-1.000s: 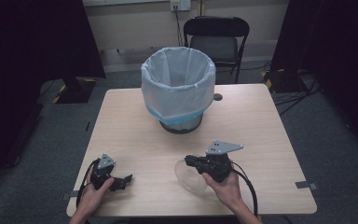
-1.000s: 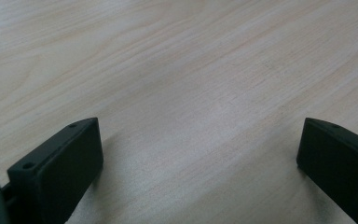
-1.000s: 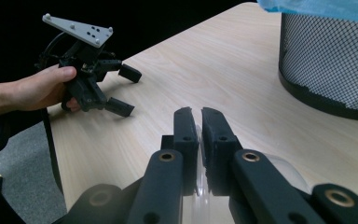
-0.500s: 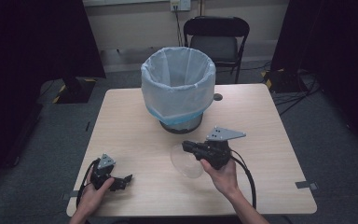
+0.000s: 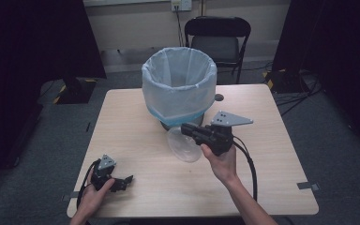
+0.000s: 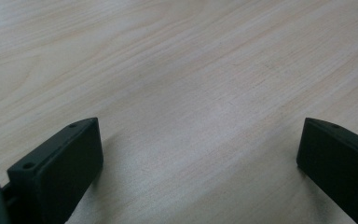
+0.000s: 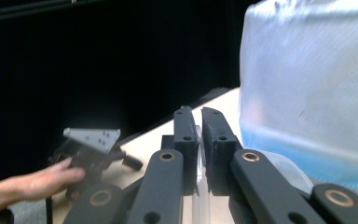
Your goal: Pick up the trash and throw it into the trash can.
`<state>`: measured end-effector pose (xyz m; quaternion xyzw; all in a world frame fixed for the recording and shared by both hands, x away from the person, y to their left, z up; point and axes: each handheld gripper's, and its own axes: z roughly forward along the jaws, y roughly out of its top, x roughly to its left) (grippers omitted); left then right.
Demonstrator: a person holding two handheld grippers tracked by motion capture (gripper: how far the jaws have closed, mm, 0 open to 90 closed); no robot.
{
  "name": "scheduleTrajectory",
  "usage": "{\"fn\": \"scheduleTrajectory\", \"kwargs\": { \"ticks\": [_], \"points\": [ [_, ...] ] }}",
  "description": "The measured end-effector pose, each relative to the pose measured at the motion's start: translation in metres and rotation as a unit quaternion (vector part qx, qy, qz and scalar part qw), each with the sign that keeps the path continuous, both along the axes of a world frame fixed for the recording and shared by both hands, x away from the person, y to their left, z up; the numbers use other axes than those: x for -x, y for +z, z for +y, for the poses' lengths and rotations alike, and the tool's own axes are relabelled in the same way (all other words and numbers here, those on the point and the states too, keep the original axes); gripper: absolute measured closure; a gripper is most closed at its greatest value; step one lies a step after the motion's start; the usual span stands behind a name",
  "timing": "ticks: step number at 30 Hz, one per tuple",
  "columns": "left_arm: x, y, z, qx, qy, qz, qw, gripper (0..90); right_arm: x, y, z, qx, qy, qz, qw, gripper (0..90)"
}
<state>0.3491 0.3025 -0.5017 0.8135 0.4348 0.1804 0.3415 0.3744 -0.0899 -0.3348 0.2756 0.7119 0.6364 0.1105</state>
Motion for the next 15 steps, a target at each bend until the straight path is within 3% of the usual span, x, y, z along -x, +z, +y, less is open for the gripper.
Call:
{"fn": "scheduleTrajectory", "kwargs": {
  "ticks": [15],
  "points": [
    [0.0, 0.0, 0.0, 0.0, 0.0, 0.0, 1.0, 0.0, -0.012, 0.055, -0.003, -0.032, 0.003, -0.044, 0.9985, 84.8]
  ]
}}
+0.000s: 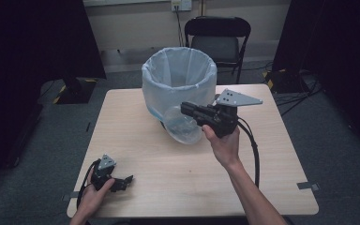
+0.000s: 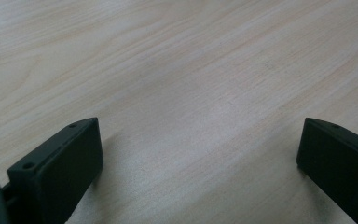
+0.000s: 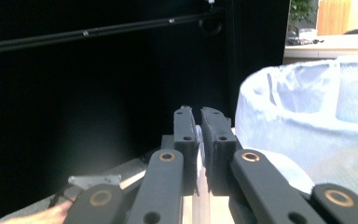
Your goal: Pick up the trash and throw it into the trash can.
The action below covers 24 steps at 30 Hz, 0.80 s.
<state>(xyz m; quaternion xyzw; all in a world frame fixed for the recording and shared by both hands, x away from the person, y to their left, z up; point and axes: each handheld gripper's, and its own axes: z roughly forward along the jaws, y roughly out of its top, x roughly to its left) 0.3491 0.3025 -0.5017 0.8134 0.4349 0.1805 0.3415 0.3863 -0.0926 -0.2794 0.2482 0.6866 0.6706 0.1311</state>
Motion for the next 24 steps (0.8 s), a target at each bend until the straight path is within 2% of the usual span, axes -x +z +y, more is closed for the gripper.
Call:
{"fn": "scheduleTrajectory", "kwargs": {
  "ticks": [7, 17, 24],
  "points": [
    [0.0, 0.0, 0.0, 0.0, 0.0, 0.0, 1.0, 0.0, -0.007, 0.023, 0.001, -0.022, -0.003, -0.02, 0.9995, 84.8],
    [0.0, 0.0, 0.0, 0.0, 0.0, 0.0, 1.0, 0.0, -0.027, 0.052, -0.003, -0.039, -0.015, -0.032, 0.9986, 84.9],
    [0.0, 0.0, 0.0, 0.0, 0.0, 0.0, 1.0, 0.0, -0.046, 0.062, -0.002, -0.058, -0.026, -0.034, 0.9974, 84.9]
  ]
}}
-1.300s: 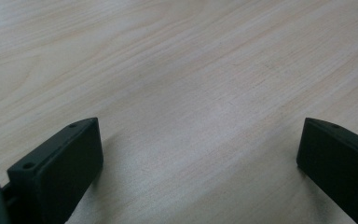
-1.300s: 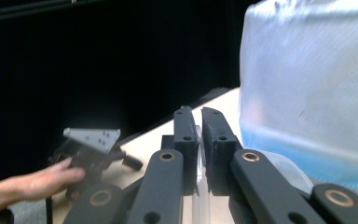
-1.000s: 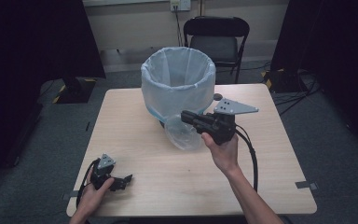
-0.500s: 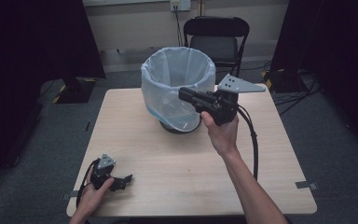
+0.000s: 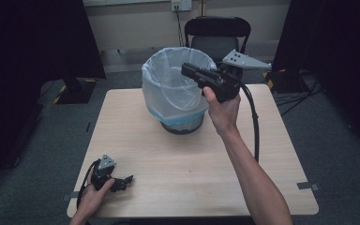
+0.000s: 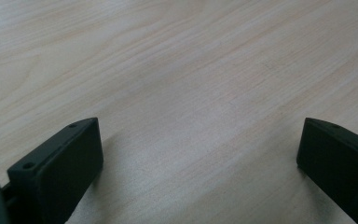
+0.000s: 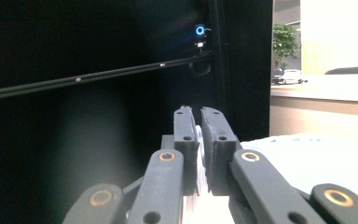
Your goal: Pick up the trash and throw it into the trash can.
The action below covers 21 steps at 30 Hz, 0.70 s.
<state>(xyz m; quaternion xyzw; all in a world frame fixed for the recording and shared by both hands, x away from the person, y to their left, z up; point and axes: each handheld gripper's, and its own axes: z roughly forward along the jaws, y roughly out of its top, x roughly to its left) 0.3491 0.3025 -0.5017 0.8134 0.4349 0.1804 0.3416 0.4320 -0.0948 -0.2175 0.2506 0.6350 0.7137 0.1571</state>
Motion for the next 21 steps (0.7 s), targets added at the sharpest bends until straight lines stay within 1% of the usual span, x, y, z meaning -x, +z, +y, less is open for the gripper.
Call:
{"fn": "scheduleTrajectory", "kwargs": {
  "ticks": [2, 3, 5, 8, 12, 13, 14, 17, 21],
  "points": [
    [0.0, 0.0, 0.0, 0.0, 0.0, 0.0, 1.0, 0.0, -0.002, 0.001, 0.0, 0.002, -0.003, -0.002, 1.0, 84.9],
    [0.0, 0.0, 0.0, 0.0, 0.0, 0.0, 1.0, 0.0, -0.009, 0.004, 0.002, 0.005, -0.012, -0.004, 0.9999, 84.9],
    [0.0, 0.0, 0.0, 0.0, 0.0, 0.0, 1.0, 0.0, -0.015, 0.006, 0.002, -0.001, -0.015, -0.003, 0.9999, 84.9],
    [0.0, 0.0, 0.0, 0.0, 0.0, 0.0, 1.0, 0.0, -0.025, 0.01, 0.007, 0.002, -0.024, -0.007, 0.9997, 84.9],
    [0.0, 0.0, 0.0, 0.0, 0.0, 0.0, 1.0, 0.0, -0.041, 0.017, 0.014, 0.0, -0.032, -0.007, 0.9995, 84.9],
    [0.0, 0.0, 0.0, 0.0, 0.0, 0.0, 1.0, 0.0, -0.041, 0.017, 0.014, 0.0, -0.032, -0.007, 0.9995, 84.9],
    [0.0, 0.0, 0.0, -0.001, 0.0, 0.0, 1.0, 0.0, -0.05, 0.019, 0.018, 0.002, -0.034, -0.004, 0.9994, 84.9],
    [0.0, 0.0, 0.0, -0.001, 0.0, 0.0, 1.0, 0.0, -0.06, 0.019, 0.024, 0.005, -0.038, 0.002, 0.9993, 84.9],
    [0.0, 0.0, 0.0, 0.002, 0.002, 0.0, 1.0, 0.0, -0.074, 0.012, 0.028, 0.006, -0.045, 0.015, 0.9989, 84.9]
  ]
}}
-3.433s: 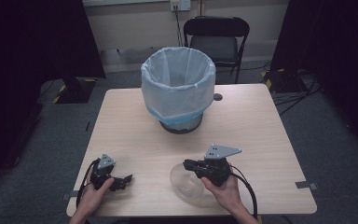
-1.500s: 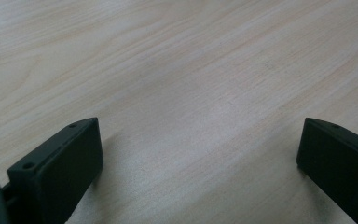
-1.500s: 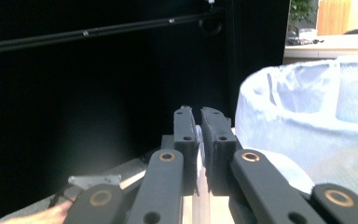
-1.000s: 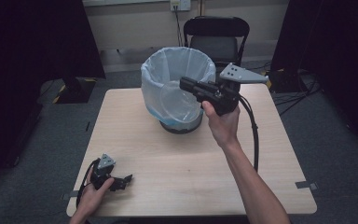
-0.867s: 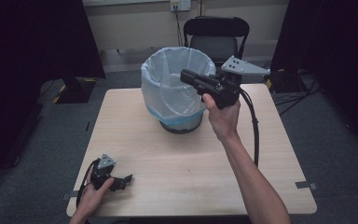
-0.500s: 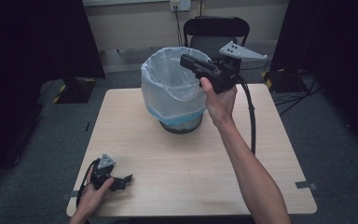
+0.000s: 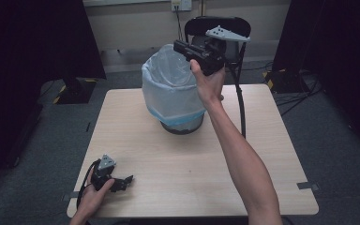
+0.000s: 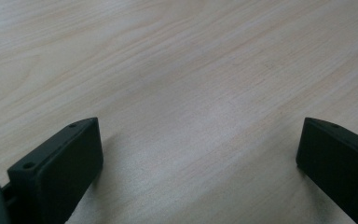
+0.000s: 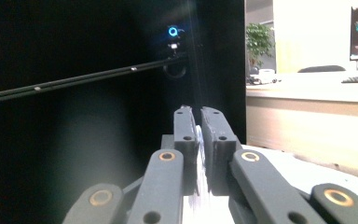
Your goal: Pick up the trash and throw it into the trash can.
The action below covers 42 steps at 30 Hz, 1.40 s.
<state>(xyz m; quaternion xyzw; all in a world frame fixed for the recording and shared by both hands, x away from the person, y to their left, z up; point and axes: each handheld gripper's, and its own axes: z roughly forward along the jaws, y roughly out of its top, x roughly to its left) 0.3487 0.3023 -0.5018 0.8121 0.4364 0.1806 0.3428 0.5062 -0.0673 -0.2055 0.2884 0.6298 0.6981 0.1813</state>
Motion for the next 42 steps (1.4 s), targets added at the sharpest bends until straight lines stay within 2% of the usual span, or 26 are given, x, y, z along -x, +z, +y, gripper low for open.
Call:
{"fn": "scheduleTrajectory", "kwargs": {
  "ticks": [5, 7, 11, 14, 17, 20, 24, 25, 26, 29, 30, 38, 40, 42],
  "points": [
    [0.0, 0.0, 0.0, 0.0, 0.0, 0.0, 1.0, 0.0, -0.014, -0.008, 0.0, 0.003, -0.01, 0.013, 0.9999, 84.9],
    [0.0, 0.0, 0.0, 0.0, 0.0, 0.0, 1.0, 0.0, -0.025, -0.012, -0.001, 0.005, -0.021, 0.022, 0.9995, 84.8],
    [0.0, 0.0, 0.0, 0.0, 0.0, 0.0, 1.0, 0.0, -0.033, -0.016, -0.001, 0.015, -0.038, 0.03, 0.9987, 84.1],
    [0.0, 0.0, 0.0, 0.0, 0.0, 0.0, 1.0, 0.0, -0.037, -0.019, -0.001, 0.018, -0.044, 0.044, 0.9979, 70.8],
    [0.0, 0.0, 0.0, 0.0, 0.0, 0.0, 1.0, 0.0, -0.039, -0.023, 0.001, 0.034, -0.055, 0.062, 0.996, 64.4],
    [0.0, 0.0, 0.0, -0.002, -0.001, 0.0, 1.0, 0.0, -0.039, -0.026, 0.0, 0.04, -0.061, 0.064, 0.9953, 60.7],
    [0.0, 0.0, 0.0, -0.001, -0.001, 0.0, 1.0, 0.0, -0.037, -0.032, -0.001, 0.052, -0.068, 0.067, 0.9941, 48.4],
    [0.0, 0.0, 0.0, -0.001, -0.001, 0.0, 1.0, 0.0, -0.037, -0.032, -0.001, 0.052, -0.068, 0.067, 0.9941, 48.4],
    [0.0, 0.0, 0.0, 0.0, -0.001, 0.001, 1.0, 0.0, -0.037, -0.033, -0.001, 0.056, -0.072, 0.067, 0.9935, 42.6],
    [0.0, 0.0, 0.0, 0.0, -0.001, 0.001, 1.0, 0.0, -0.035, -0.035, -0.001, 0.063, -0.076, 0.064, 0.993, 39.6],
    [0.0, 0.0, 0.0, -0.002, -0.002, 0.0, 1.0, 0.0, -0.033, -0.037, -0.001, 0.067, -0.076, 0.064, 0.9928, 34.8],
    [0.0, 0.0, 0.0, -0.002, -0.002, 0.001, 1.0, 0.0, -0.023, -0.044, -0.01, 0.059, -0.078, 0.058, 0.9935, 29.0],
    [0.0, 0.0, 0.0, -0.002, -0.002, 0.001, 1.0, 0.0, -0.016, -0.045, -0.013, 0.075, -0.082, 0.053, 0.9924, 27.1],
    [0.0, 0.0, 0.0, -0.002, -0.002, 0.001, 1.0, 0.0, -0.012, -0.047, -0.014, 0.078, -0.08, 0.058, 0.9921, 24.3]
  ]
}}
